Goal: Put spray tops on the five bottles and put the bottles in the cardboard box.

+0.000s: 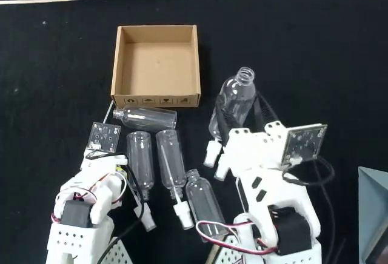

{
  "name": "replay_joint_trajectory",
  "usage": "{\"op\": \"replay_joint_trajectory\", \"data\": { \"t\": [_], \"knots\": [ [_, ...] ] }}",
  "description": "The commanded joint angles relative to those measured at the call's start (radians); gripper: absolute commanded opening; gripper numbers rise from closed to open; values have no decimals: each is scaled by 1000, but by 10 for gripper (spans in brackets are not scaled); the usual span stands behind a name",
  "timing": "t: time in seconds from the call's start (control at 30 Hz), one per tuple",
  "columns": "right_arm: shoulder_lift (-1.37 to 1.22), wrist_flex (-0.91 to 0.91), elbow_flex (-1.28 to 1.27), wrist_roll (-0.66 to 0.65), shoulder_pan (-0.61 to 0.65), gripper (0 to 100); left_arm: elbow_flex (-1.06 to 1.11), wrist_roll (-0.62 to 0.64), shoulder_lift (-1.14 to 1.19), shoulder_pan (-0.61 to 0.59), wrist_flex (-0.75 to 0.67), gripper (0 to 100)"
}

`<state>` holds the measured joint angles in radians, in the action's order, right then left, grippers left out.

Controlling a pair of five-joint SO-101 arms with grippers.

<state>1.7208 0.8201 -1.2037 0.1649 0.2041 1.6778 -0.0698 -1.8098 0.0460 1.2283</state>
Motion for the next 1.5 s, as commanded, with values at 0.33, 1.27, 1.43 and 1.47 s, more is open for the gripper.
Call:
{"op": "replay_joint_trajectory", "data": {
  "t": [0.33,1.27,1.43,1.47],
  "knots": [
    [28,2,-27,-9,-28,11,22,-5,-18,122,5,33],
    [28,-120,-114,-6,-163,12,16,-9,-18,124,3,33],
    [28,-118,-114,-6,-163,12,-42,-9,-18,113,6,30],
    [28,-118,-116,-6,-164,12,-54,-9,-18,102,3,30]
  ]
}}
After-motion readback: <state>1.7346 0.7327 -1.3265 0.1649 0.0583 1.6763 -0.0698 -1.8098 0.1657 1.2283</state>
